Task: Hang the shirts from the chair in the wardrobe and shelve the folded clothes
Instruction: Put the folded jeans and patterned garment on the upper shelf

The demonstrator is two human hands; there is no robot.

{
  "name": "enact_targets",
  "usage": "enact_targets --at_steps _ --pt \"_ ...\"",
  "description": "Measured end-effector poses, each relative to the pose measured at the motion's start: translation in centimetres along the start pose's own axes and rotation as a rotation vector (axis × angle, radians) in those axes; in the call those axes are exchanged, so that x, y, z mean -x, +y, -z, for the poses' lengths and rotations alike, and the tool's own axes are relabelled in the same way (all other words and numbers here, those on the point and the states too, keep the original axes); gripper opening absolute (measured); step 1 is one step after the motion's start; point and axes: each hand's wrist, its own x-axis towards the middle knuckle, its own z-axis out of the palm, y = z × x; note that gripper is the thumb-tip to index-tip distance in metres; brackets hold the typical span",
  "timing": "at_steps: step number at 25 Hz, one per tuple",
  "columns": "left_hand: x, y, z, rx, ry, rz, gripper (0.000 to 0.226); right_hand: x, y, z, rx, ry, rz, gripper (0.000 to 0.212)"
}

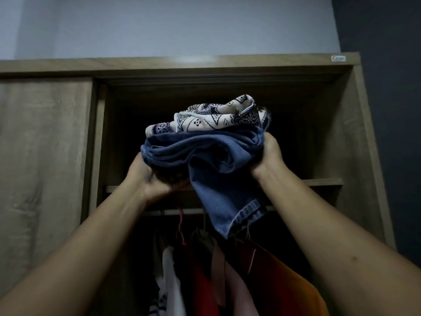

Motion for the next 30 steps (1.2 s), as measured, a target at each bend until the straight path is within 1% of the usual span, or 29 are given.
enact_targets --at_steps 1,2,3,4,5,6,7,8,9,10,11,12,13,15,16,18,20,21,23,25,27,29,30 --pt "0.5 -0.2 0.3 0.005 0.016 -0.005 0.036 -0.1 0.5 0.0 -0.025 0.036 0.025 0.034" --pt "0.9 -0.7 1.1 -0.031 0.099 -0.05 0.034 -0.1 0.8 0.2 -0.061 0.033 0.03 0.037" --pt "1.6 -1.6 2.1 -0.075 0.253 -0.176 0.03 -0.1 1.1 0.3 -0.084 0.064 0.025 0.042" --pt "2.7 -2.6 2.5 -0.205 0.388 -0.408 0.026 -0.3 1.4 0.4 -0.088 0.088 0.05 0.046" --pt "4.2 -3.5 2.0 -0.34 0.358 -0.622 0.025 -0.3 1.4 0.3 -0.101 0.108 0.063 0.047" --pt "5.4 -4.6 1.1 -0.4 0.188 -0.744 0.025 -0.4 1.4 0.3 -0.106 0.121 0.082 0.048" --pt "6.1 -5.9 -0.1 -0.421 -0.043 -0.711 0.027 -0.2 1.3 0.1 -0.107 0.119 0.098 0.048" --pt "6.7 -7.1 -1.5 -0.468 -0.231 -0.542 0.029 0.0 1.1 -0.1 -0.099 0.129 0.117 0.048" --pt "6.5 -8.0 -2.8 -0.506 -0.337 -0.314 0.029 0.1 1.0 -0.2 -0.098 0.149 0.115 0.048" --pt "5.5 -8.4 -3.7 -0.505 -0.376 -0.093 0.027 0.3 0.9 -0.2 -0.108 0.146 0.106 0.047" --pt "4.0 -8.8 -4.0 -0.494 -0.343 0.07 0.028 0.6 0.8 -0.1 -0.111 0.142 0.097 0.046" --pt "2.4 -8.8 -4.1 -0.487 -0.281 0.16 0.031 1.0 0.7 0.1 -0.107 0.133 0.093 0.044" --pt "1.1 -8.3 -4.0 -0.512 -0.238 0.197 0.034 1.2 0.4 0.4 -0.106 0.132 0.085 0.042" --pt "-0.9 -6.5 -3.8 -0.55 -0.197 0.187 0.036 1.7 -0.4 0.8 -0.098 0.115 0.081 0.04" --pt "-1.6 -5.5 -3.9 -0.555 -0.214 0.159 0.032 2.0 -0.7 0.9 -0.095 0.11 0.096 0.04" --pt "-2.4 -3.3 -5.1 -0.558 -0.216 0.073 0.024 1.9 -1.6 0.9 -0.096 0.113 0.118 0.042" --pt "-3.3 -1.8 -6.5 -0.635 -0.187 -0.042 0.019 1.7 -2.3 0.4 -0.117 0.096 0.136 0.041" --pt "-4.2 -1.5 -6.9 -0.666 -0.18 -0.084 0.021 1.4 -2.6 0.3 -0.132 0.094 0.143 0.039" --pt "-5.6 -1.3 -7.3 -0.672 -0.171 -0.122 0.033 0.7 -2.7 0.2 -0.14 0.098 0.147 0.034" --pt "-6.5 -1.8 -7.1 -0.643 -0.141 -0.071 0.037 0.2 -2.1 0.7 -0.135 0.113 0.15 0.035" --pt "-7.4 -2.6 -6.3 -0.626 -0.118 0.022 0.039 0.0 -0.9 1.7 -0.104 0.15 0.116 0.044" --pt "-8.3 -3.1 -5.2 -0.551 -0.027 0.078 0.037 0.2 0.5 2.7 -0.06 0.178 0.069 0.05" --pt "-8.7 -3.4 -4.8 -0.473 0.007 0.129 0.035 0.4 1.0 2.9 -0.032 0.184 0.049 0.051"
